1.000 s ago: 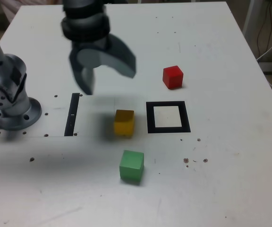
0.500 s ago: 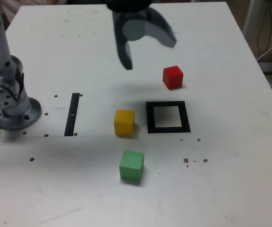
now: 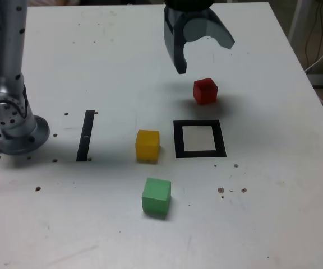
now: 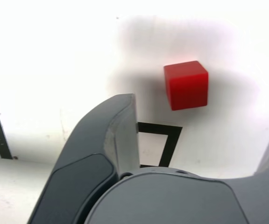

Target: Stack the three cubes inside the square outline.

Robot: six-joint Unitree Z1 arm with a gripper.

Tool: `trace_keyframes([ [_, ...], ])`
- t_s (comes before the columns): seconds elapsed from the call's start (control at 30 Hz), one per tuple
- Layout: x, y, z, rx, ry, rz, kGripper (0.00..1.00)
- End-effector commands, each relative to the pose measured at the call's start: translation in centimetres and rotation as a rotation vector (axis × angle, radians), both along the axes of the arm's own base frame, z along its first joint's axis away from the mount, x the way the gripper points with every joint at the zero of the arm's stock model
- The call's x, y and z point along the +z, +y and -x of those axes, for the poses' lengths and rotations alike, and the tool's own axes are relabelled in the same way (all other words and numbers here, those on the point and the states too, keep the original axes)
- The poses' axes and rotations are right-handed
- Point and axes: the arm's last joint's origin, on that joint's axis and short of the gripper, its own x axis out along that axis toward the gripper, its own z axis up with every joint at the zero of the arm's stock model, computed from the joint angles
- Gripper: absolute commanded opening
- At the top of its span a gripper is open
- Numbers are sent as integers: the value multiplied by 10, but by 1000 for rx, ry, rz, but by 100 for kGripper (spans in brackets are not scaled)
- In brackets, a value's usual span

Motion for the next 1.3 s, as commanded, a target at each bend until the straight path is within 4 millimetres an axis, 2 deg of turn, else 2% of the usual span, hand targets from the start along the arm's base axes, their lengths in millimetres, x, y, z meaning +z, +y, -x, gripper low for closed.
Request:
trace_keyframes([
  [0.0, -10, 8, -6, 14, 24, 8, 100],
  [0.3, -49, 14, -14, 23, 108, 36, 99],
  [0.43, -61, 16, -21, 27, 110, 33, 99],
  [0.97, -82, 22, -40, 79, 119, 20, 88],
  [1.27, -86, 19, -44, 75, 109, 35, 86],
])
